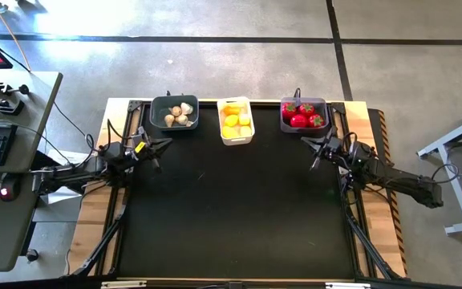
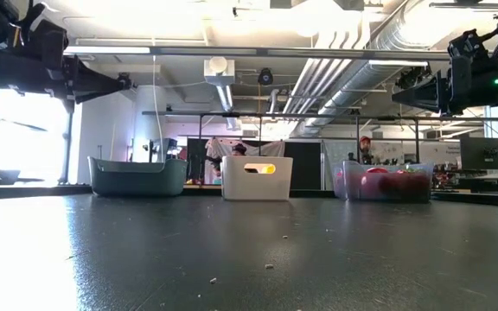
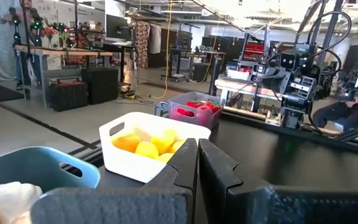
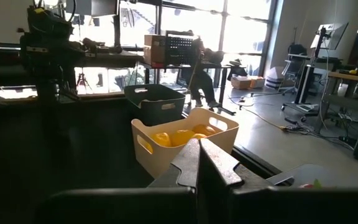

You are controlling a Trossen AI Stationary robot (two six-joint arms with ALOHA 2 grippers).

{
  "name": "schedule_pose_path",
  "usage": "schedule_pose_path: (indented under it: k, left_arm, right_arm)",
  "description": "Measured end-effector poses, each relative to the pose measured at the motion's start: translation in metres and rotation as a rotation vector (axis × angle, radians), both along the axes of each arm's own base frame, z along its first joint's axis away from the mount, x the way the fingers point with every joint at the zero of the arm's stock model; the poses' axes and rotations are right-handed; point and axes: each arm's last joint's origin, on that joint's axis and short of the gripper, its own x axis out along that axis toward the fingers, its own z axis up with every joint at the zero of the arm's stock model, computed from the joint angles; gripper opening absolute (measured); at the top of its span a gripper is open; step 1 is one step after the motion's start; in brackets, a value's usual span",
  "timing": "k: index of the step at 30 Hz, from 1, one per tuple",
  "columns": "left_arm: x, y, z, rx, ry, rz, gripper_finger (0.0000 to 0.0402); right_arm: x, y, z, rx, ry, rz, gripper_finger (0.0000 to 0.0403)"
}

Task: Sort produce into baskets
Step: Return to Home Position

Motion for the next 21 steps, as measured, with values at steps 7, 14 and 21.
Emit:
schedule_pose_path:
  k: [7, 14, 21]
  left_arm:
    - [0.0, 0.0, 0.0, 0.009, 0.004, -0.001, 0.0001]
    - [0.0, 0.0, 0.0, 0.03, 0.016, 0.0, 0.0001]
    - [0.0, 0.0, 0.0001, 0.032, 0.016, 0.001, 0.0001]
  right_arm:
    - [0.0, 0.0001, 0.0, 0.0, 0.0, 0.003, 0.0]
    - [0.0, 0.0001, 0.0, 0.0, 0.0, 0.003, 0.0]
    - [0.0, 0.0001, 0.0, 0.0, 0.0, 0.003, 0.0]
